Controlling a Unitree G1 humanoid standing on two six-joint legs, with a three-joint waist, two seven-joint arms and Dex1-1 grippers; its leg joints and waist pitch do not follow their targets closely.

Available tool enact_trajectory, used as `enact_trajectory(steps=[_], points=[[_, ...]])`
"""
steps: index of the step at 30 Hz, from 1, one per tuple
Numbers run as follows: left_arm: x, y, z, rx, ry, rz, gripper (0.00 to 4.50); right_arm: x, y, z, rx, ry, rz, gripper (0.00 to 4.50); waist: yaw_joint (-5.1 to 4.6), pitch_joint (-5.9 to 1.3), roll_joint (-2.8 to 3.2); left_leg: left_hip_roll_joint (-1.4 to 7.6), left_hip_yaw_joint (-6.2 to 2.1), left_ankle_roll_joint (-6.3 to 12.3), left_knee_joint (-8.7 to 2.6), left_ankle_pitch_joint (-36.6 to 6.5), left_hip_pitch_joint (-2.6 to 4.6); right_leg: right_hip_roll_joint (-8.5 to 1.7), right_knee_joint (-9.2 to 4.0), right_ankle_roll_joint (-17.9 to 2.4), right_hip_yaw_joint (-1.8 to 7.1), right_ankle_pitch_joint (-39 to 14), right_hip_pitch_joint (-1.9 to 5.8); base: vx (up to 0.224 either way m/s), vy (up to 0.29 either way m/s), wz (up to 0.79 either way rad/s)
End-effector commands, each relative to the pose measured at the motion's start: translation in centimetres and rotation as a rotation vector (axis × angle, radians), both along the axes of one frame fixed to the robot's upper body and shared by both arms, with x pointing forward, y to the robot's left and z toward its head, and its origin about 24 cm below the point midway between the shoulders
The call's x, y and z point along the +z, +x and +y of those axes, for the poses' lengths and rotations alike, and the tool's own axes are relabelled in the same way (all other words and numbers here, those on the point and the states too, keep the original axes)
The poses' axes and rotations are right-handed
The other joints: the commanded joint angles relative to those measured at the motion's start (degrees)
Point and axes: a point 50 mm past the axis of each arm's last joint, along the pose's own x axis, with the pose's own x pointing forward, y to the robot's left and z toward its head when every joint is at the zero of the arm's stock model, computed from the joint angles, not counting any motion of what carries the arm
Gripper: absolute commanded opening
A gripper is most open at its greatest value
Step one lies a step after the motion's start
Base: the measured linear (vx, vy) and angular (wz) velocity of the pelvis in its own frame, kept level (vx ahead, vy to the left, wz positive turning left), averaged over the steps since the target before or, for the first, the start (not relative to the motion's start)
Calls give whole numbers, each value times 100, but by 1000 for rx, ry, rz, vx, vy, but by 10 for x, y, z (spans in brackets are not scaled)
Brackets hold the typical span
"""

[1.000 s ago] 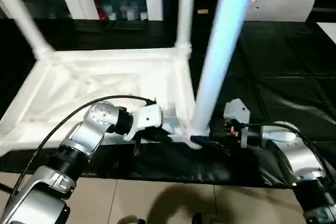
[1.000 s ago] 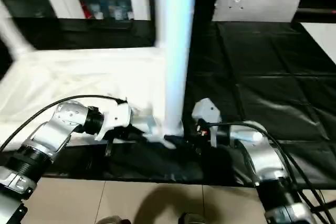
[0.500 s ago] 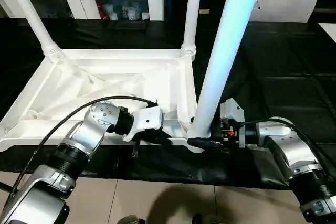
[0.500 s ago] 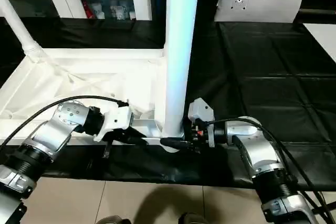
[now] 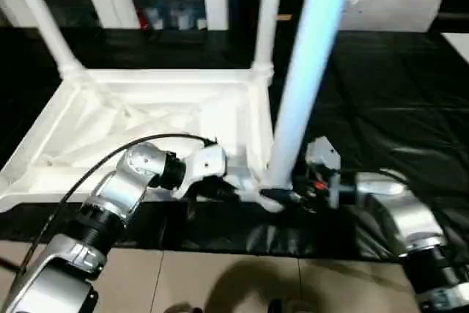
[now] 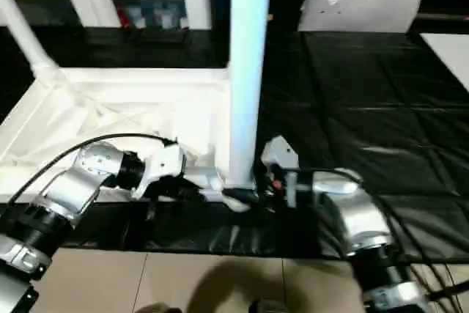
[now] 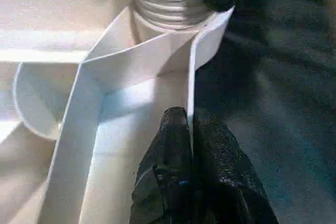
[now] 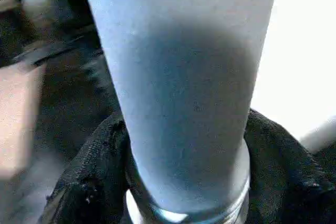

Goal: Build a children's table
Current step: Rotate leg to tighten

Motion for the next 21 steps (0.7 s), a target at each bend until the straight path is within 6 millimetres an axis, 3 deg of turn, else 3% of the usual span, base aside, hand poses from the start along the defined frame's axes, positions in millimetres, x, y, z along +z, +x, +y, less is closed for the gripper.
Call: enact_trajectory(steps=[1, 3, 5, 6, 11, 13, 17, 18, 21], points=[[10, 2, -34, 58, -90, -48, 0, -15, 3, 22, -123, -1, 68, 272, -30, -344, -62, 218, -67, 319, -409, -824, -11, -435, -514, -942, 261, -2295, 321, 0, 0, 0], [14, 8, -51, 167, -146, -57, 0, -14, 13, 36, -270, 31, 68, 271, -148, -338, -57, 202, -95, 236, -422, -913, -39, -424, -545, -841, 239, -2473, 316, 0, 0, 0], [15, 10, -57, 203, -155, -62, 0, -12, 16, 40, -312, 44, 68, 271, -209, -339, -43, 194, -98, 255, -415, -979, -42, -421, -553, -836, 243, -2476, 305, 0, 0, 0], [16, 14, -67, 273, -171, -74, 0, -9, 24, 48, -437, 90, 87, 270, -267, -346, -35, 182, -91, 304, -396, -971, -46, -414, -570, -852, 250, -2392, 286, 0, 0, 0], [22, 19, -75, 322, -173, -117, 0, -5, 30, 59, -492, 93, 67, 270, -295, -392, -25, 166, -82, 472, -368, -806, -63, -400, -539, -998, 254, -1879, 300, 0, 0, 0], [22, 20, -73, 313, -155, -130, 0, -4, 29, 56, -490, 124, 63, 326, -276, -397, -20, 163, -78, 605, -359, -644, -91, -411, -524, -1070, 253, -1607, 328, 0, 0, 0], [20, 20, -65, 305, -119, -142, 0, -6, 27, 49, -499, 125, 65, 362, -250, -415, 5, 194, -92, 685, -369, -475, -107, -405, -458, -1224, 244, -1087, 355, 0, 0, 0], [16, 19, -57, 285, -95, -138, 0, -8, 25, 42, -487, 114, 50, 384, -248, -411, 29, 198, -92, 689, -372, -508, -106, -409, -460, -1242, 242, -1062, 359, 0, 0, 0], [13, 18, -50, 264, -75, -131, 0, -8, 22, 34, -467, 108, 30, 397, -252, -389, 25, 208, -94, 646, -392, -702, -91, -417, -477, -1261, 240, -1237, 354, 0, 0, 0]])
